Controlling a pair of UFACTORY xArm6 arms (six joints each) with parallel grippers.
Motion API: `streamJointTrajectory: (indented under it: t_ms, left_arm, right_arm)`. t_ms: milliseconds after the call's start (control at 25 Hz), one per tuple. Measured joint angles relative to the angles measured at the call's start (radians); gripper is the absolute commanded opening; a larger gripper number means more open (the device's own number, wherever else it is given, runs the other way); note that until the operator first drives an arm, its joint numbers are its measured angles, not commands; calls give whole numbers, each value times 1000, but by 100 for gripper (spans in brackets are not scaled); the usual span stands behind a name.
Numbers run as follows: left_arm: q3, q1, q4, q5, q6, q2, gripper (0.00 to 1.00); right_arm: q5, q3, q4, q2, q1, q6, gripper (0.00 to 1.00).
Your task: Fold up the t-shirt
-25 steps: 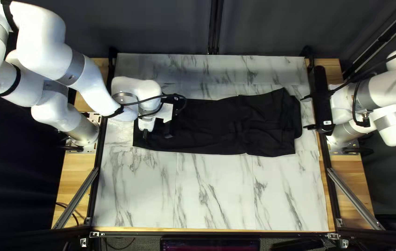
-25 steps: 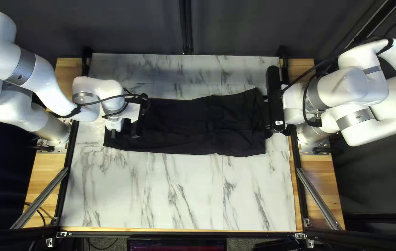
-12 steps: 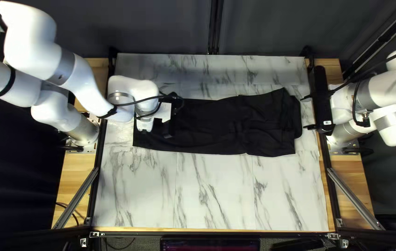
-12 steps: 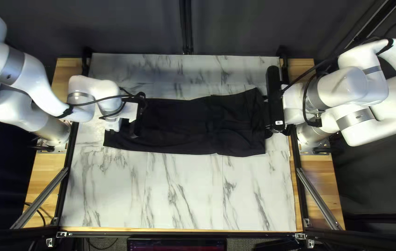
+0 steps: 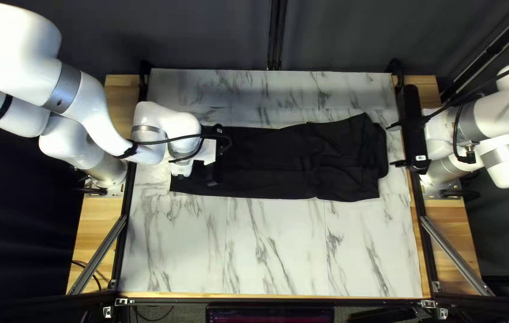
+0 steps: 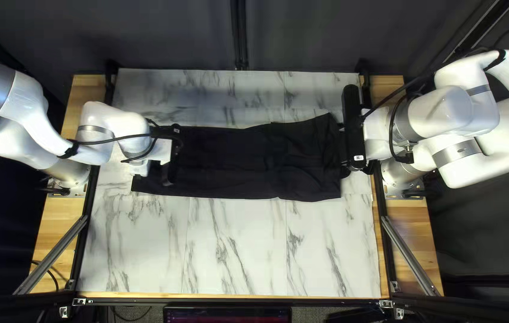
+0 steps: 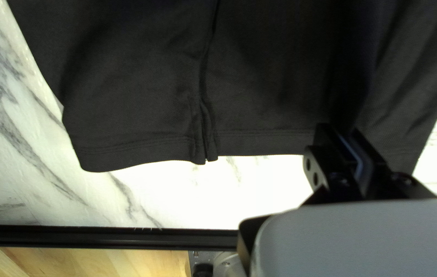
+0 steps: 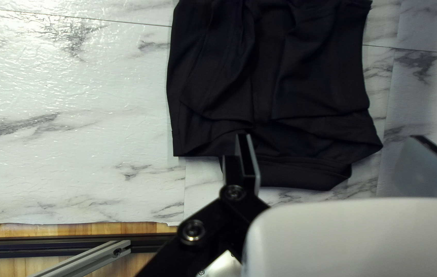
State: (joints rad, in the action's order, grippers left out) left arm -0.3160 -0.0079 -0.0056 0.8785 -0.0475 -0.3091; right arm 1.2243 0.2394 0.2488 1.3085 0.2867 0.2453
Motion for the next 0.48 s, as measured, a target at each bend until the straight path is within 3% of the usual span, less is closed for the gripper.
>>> streamJointTrajectory:
  t_ms: [40, 80, 120, 160, 480]
  left_arm:
    - [5, 0, -2, -2, 0, 0, 7]
    - [12, 1, -6, -7, 1, 0, 18]
    - [16, 2, -8, -10, 2, 0, 73]
    - [19, 3, -11, -13, 2, 0, 100]
    - [20, -1, -6, -18, -43, -13, 100]
  right_arm:
    - [0, 0, 0, 0, 0, 0, 100]
    - [0, 0, 0, 0, 0, 0, 100]
    - [0, 0, 0, 0, 0, 0, 100]
    - [0, 0, 0, 0, 0, 0, 100]
    - [0, 0, 0, 0, 0, 0, 100]
